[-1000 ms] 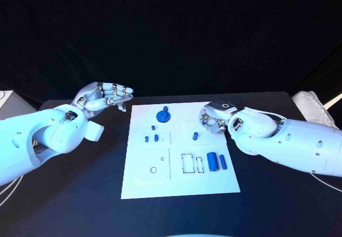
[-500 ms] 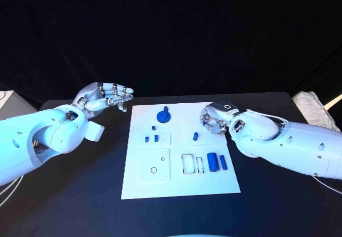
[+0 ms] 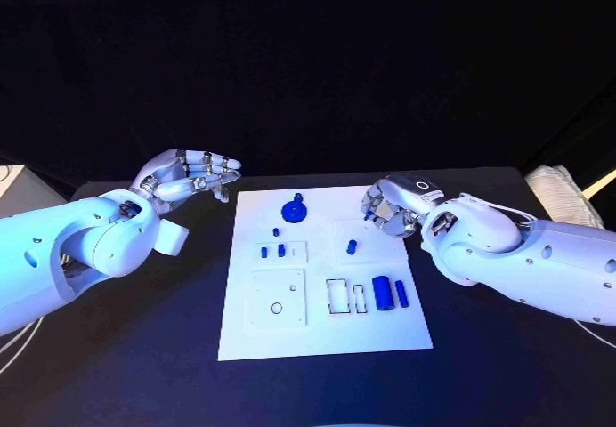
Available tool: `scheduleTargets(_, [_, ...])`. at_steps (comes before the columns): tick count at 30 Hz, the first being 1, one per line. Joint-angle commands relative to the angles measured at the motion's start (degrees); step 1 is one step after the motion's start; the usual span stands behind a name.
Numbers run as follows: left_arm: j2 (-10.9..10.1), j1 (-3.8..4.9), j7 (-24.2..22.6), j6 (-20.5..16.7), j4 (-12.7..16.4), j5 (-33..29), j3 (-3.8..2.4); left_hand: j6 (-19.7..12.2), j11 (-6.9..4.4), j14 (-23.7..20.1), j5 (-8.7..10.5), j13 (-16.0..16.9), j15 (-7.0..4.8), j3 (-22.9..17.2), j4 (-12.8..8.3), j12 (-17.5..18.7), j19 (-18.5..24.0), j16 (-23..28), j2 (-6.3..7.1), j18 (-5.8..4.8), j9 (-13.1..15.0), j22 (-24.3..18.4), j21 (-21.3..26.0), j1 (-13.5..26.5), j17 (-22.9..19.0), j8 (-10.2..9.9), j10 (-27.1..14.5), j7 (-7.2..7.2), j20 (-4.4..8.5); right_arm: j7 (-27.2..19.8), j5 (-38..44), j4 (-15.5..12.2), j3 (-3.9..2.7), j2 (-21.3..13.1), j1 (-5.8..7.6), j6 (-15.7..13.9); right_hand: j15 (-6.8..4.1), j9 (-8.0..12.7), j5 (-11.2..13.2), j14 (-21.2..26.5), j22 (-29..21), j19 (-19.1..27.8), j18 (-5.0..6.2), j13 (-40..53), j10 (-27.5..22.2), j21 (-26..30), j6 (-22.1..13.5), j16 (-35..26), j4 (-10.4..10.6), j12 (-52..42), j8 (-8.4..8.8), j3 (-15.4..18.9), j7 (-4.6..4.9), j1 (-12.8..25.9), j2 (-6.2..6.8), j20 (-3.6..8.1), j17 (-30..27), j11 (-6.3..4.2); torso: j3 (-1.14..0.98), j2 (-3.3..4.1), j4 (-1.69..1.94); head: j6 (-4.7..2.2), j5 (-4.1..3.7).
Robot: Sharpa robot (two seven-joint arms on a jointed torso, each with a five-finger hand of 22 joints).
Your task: Assemble the parts on the task board
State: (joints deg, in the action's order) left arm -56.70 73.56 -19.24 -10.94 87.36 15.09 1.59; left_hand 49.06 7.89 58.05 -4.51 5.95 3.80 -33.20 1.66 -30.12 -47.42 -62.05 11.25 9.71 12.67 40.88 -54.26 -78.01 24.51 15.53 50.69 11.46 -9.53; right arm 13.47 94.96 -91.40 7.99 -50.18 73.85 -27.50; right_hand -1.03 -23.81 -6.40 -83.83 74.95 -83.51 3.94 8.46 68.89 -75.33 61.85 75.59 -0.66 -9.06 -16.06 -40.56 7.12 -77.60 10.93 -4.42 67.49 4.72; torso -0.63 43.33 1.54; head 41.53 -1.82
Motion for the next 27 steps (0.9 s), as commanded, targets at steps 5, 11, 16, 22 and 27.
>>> scheduleTargets(5, [0.31, 0.01, -1.15, 0.29, 0.02, -0.56, -0.05, 0.17, 0.02, 0.19, 0.21, -0.05, -0.11, 0.20, -0.19, -0.01, -0.29, 0.25, -0.21, 0.86, 0.05, -0.07, 0.33, -0.16, -0.06, 0.22, 0.13, 0.08, 0.04, -1.97, -1.60, -4.79, -0.06, -0.30, -0.14, -2.45, -0.39, -0.12, -0.04, -1.96, 6.78, -0.54, -0.67, 0.04, 1.80, -0.17, 0.36, -0.19, -0.28, -0.27, -0.19, -0.29, -0.08, 0.07, -0.42, -0.06, -0.03, -1.57, -0.08, 0.06, -0.11, 0.08, 0.50])
scheduleTargets(11, [0.58, -0.01, -1.25, 0.31, 0.08, -0.60, -0.04, 0.17, 0.02, 0.19, 0.21, -0.05, -0.11, 0.20, -0.19, -0.01, -0.29, 0.25, -0.21, 0.86, 0.05, -0.07, 0.33, -0.16, -0.06, 0.22, 0.13, 0.08, 0.04, -2.26, -1.02, -8.06, 0.08, 1.26, -0.79, -2.14, -0.39, -0.15, -0.07, -1.95, 6.71, -0.48, -0.64, 0.02, 1.81, -0.04, 0.30, -0.22, -0.38, -0.18, -0.18, -0.39, -0.04, 0.08, -0.44, -0.05, -0.09, -1.56, 0.00, -0.03, -0.05, 0.41, 1.26])
scheduleTargets(16, [0.69, -0.02, -1.28, 0.30, 0.27, -0.65, -0.03, 0.18, 0.03, 0.19, 0.20, -0.09, -0.09, 0.22, -0.20, 0.04, -0.32, 0.28, -0.23, 0.86, 0.05, -0.11, 0.36, -0.19, -0.07, 0.23, 0.06, 0.09, 0.05, -2.33, -0.34, -9.12, 0.33, 3.25, -1.67, -1.32, -0.38, -0.18, -0.07, -1.95, 6.75, -0.50, -0.65, 0.01, 1.82, -0.08, 0.26, -0.22, -0.42, -0.13, -0.16, -0.42, 0.00, 0.12, -0.44, -0.05, -0.10, -1.53, 0.04, 0.09, -0.02, 0.64, 2.10])
scheduleTargets(22, [0.90, -0.03, -1.15, 0.35, 0.52, -0.67, -0.02, 0.18, 0.03, 0.19, 0.20, -0.09, -0.09, 0.22, -0.20, 0.04, -0.32, 0.28, -0.23, 0.86, 0.05, -0.11, 0.36, -0.19, -0.07, 0.23, 0.06, 0.09, 0.05, -2.13, 0.04, -8.48, 0.96, 6.33, -2.93, 0.68, -0.36, -0.22, -0.02, -1.92, 6.63, -0.41, -0.60, 0.00, 1.84, 0.14, 0.19, -0.31, -0.50, -0.05, -0.15, -0.50, 0.03, 0.14, -0.51, -0.05, -0.27, -1.51, 0.10, 0.08, 0.04, 0.73, 3.09])
scheduleTargets(27, [1.09, -0.03, -1.02, 0.37, 0.80, -0.68, -0.01, 0.19, 0.05, 0.18, 0.20, -0.11, -0.08, 0.24, -0.21, 0.07, -0.35, 0.31, -0.24, 0.86, 0.06, -0.13, 0.39, -0.22, -0.08, 0.25, 0.00, 0.09, 0.05, -1.46, 0.81, -7.52, 1.33, 8.52, -4.13, 2.47, -0.33, -0.28, 0.16, -1.92, 6.62, -0.38, -0.59, -0.02, 1.86, 0.19, 0.12, -0.31, -0.60, 0.06, -0.14, -0.57, 0.08, 0.20, -0.58, -0.06, -0.27, -1.48, 0.11, 0.15, 0.06, 1.11, 3.63])
